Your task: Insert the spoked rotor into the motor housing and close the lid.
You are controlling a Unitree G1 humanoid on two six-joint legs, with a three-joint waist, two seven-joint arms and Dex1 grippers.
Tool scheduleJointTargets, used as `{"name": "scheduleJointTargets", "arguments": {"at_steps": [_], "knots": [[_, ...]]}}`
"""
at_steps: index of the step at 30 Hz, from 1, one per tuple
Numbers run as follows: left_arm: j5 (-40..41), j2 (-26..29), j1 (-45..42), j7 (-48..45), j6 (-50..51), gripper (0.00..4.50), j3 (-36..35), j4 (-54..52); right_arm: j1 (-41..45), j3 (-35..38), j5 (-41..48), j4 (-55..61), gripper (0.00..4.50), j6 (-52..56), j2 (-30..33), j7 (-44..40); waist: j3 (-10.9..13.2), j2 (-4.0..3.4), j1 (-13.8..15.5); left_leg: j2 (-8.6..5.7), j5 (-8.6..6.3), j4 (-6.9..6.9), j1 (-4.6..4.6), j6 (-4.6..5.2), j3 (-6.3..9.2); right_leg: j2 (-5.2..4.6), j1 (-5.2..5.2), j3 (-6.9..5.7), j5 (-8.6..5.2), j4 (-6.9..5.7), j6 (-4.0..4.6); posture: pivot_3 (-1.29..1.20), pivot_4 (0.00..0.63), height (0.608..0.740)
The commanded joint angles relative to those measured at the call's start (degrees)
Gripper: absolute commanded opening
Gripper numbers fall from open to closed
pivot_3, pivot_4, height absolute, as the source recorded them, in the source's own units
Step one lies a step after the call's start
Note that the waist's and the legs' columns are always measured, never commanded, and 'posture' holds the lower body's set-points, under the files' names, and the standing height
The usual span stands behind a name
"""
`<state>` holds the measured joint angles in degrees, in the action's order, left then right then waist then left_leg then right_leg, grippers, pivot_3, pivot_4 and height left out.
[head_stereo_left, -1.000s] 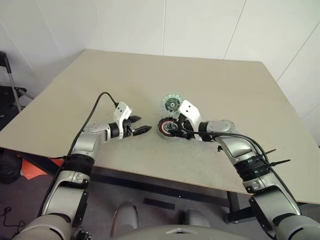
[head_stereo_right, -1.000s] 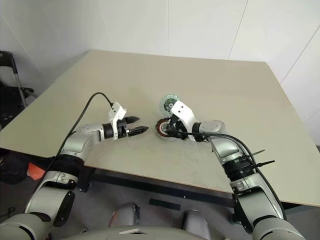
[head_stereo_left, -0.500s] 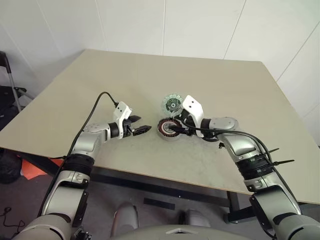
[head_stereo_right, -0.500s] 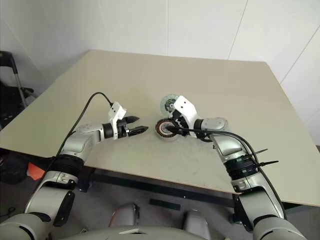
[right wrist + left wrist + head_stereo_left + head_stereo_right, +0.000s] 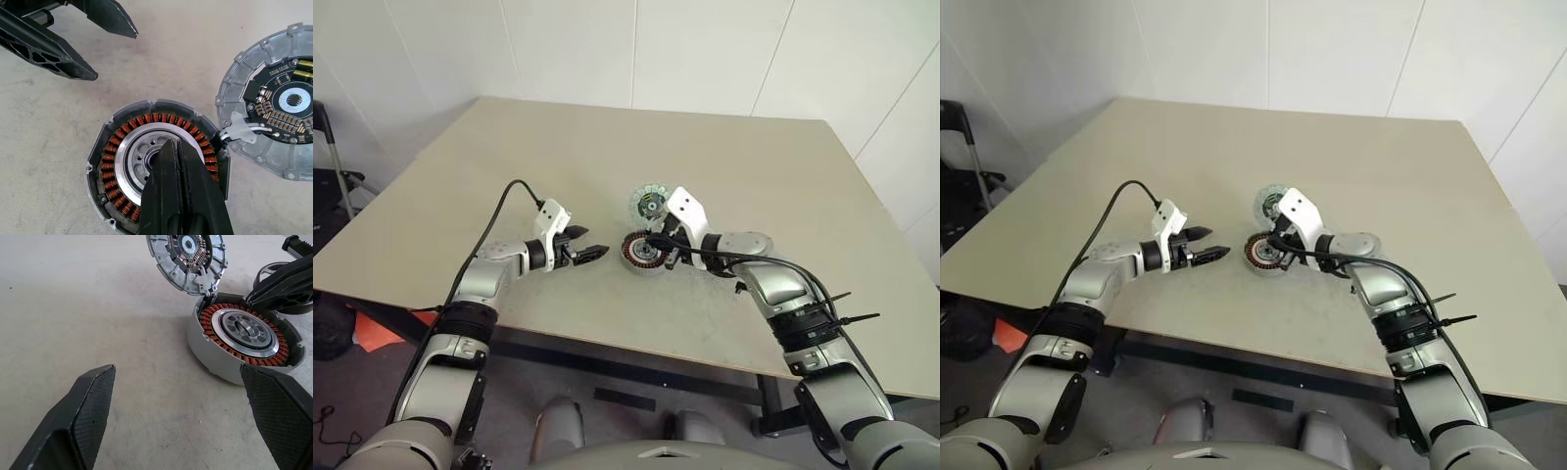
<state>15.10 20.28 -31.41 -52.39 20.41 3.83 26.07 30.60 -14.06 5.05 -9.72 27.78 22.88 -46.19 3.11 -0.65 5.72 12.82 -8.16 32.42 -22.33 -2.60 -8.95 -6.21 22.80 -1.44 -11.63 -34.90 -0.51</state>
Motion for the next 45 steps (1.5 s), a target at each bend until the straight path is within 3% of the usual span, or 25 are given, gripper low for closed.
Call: {"name": "scheduleJointTargets", "arguments": {"at_steps": [1, 9, 22, 37, 45], "knots": [[0.0, 0.6, -1.0, 0.1, -1.2, 4.33, -1.2, -1.0, 1.0, -0.3, -1.0, -2.4, 0.02, -1.5, -0.8, 0.8, 0.0, 0.0, 0.0, 0.0, 0.0, 0.0, 0.0, 0.0, 0.0, 0.0, 0.0, 0.0, 0.0, 0.0, 0.0, 0.0, 0.0, 0.74], [-0.1, 0.6, -0.9, 0.3, -1.6, 4.33, -1.2, -0.6, 0.7, -0.7, -2.7, -6.2, 0.02, -3.3, -1.2, 2.0, 0.0, 0.0, -0.1, 0.0, 0.0, 0.01, 0.22, 0.0, 0.0, 0.0, -0.19, 0.01, 0.0, -0.01, 0.0, 0.0, 0.0, 0.74], [-0.2, 0.2, -1.4, 0.1, -2.1, 4.33, -0.9, 0.5, 1.9, 2.6, 0.5, 2.1, 0.02, -0.6, -0.6, 1.4, 0.0, 0.0, 0.0, 0.0, 0.01, -0.05, 0.23, -0.02, 0.0, 0.01, -0.19, 0.01, -0.01, 0.01, -0.01, 0.0, 0.0, 0.74], [-0.3, 0.4, -1.5, 0.1, -2.2, 4.33, -1.1, 0.7, -1.2, -1.5, -1.6, -0.5, 0.02, 0.2, -3.4, 2.4, 0.0, 0.0, -0.1, 0.0, 0.02, -0.16, 0.12, -0.04, -0.02, 0.01, -0.02, 0.01, -0.01, 0.06, 0.0, 0.0, 0.0, 0.74], [-0.4, 0.3, -1.8, 0.2, -2.3, 4.33, -1.1, 1.0, -0.5, 0.2, -1.2, 1.7, 0.02, 0.4, -1.9, 2.3, 0.0, 0.0, 0.0, -0.01, 0.02, -0.15, 0.15, -0.04, -0.02, 0.0, -0.07, 0.01, -0.01, 0.06, -0.01, 0.0, 0.0, 0.74]]}}
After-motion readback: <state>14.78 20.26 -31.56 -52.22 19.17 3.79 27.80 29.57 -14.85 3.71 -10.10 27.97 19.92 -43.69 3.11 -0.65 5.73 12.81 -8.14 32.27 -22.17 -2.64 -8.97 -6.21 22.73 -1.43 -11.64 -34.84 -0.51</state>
